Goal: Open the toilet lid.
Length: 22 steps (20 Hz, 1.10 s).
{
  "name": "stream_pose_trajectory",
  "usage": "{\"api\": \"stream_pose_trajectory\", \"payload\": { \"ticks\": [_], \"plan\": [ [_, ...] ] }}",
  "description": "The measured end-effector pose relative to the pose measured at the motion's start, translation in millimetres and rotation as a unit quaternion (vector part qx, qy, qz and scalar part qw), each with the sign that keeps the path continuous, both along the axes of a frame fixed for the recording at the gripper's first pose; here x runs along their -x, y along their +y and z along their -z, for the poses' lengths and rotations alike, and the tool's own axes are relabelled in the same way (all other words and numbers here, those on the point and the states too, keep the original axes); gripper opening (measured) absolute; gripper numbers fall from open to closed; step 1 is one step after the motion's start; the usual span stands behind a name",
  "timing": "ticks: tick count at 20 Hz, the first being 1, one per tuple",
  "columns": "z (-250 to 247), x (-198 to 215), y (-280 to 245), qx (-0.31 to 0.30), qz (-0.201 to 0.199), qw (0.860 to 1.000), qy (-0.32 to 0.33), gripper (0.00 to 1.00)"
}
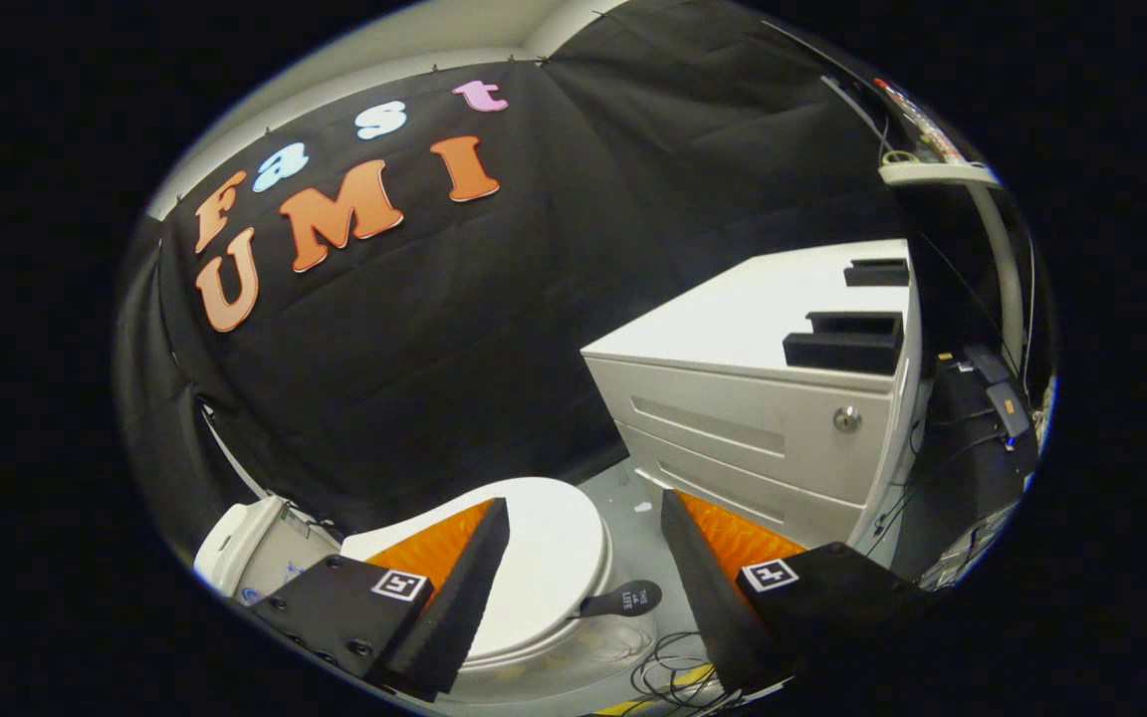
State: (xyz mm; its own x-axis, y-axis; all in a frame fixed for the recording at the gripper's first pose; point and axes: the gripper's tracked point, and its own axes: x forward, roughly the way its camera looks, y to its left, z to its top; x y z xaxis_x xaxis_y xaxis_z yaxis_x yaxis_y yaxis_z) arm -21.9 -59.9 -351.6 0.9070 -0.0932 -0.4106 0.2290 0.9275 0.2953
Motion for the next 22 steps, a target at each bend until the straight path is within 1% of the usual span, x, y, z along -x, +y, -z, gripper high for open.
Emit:
{"api": "stream_pose_trajectory", "payload": {
  "ticks": [5,11,15,20,21,22],
  "plan": [
    [52,4,-9,-0.019,0.011,0.999,0.048,0.99],
    [109,12,-12,-0.056,0.012,0.993,0.098,0.99],
    [134,22,-10,-0.103,0.014,0.986,0.131,0.98],
    [149,26,-7,-0.173,0.023,0.972,0.158,0.84],
    [151,26,-4,-0.187,0.022,0.969,0.161,0.84],
    [153,25,-3,-0.198,0.021,0.966,0.164,0.76]
  ]
}}
